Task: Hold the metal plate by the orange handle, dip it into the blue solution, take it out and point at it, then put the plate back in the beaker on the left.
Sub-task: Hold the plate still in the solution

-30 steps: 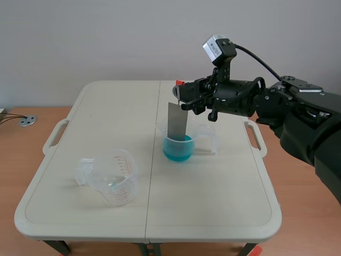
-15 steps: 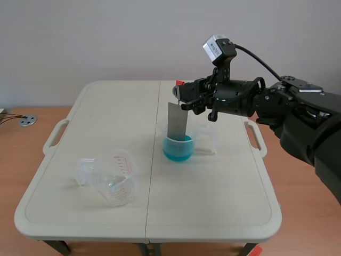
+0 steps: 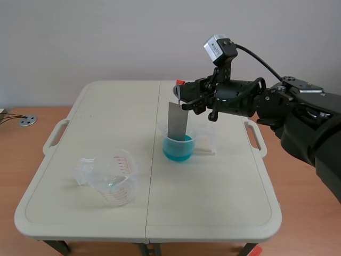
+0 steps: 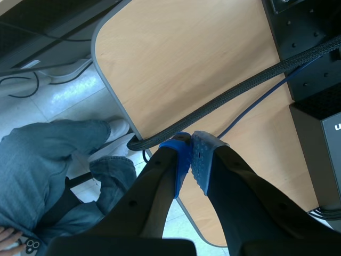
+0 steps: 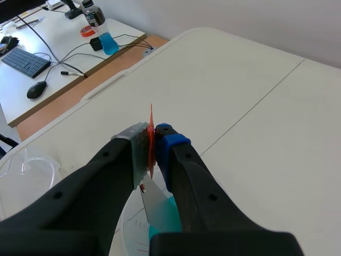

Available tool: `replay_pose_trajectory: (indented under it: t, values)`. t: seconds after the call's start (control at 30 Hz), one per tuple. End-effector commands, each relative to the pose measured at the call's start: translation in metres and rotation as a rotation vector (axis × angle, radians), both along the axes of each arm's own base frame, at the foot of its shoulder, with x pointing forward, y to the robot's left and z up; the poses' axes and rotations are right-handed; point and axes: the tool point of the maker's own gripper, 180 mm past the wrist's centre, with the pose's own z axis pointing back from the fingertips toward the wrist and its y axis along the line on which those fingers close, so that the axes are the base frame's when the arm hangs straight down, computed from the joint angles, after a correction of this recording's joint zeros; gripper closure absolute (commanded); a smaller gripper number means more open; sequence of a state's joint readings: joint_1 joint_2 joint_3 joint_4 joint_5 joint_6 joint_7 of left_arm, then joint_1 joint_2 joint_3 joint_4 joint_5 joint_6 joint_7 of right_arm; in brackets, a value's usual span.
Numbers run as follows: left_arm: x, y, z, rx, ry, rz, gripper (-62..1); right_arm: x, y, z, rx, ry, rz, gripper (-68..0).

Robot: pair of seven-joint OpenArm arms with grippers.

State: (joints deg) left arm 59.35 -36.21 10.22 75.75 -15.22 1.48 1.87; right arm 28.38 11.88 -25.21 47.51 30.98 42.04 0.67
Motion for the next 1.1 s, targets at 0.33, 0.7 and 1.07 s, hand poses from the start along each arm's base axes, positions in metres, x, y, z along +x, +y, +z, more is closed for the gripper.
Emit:
replay_pose_trajectory:
  t: [0.33, 0.7, 1.07]
  values:
    - [0.001, -0.004, 0.002, -0.01, -0.007, -0.001, -1.5, 0.007, -0.011, 0.03, 0.033, -0.067, -0.003, -1.3]
    - [0.001, -0.004, 0.002, -0.01, -0.007, -0.001, -1.5, 0.006, -0.012, 0.068, 0.052, -0.165, 0.02, -1.3]
    - [0.001, -0.003, 0.002, -0.009, -0.008, -0.001, -1.5, 0.0, -0.007, 0.097, 0.058, -0.234, 0.055, -1.3]
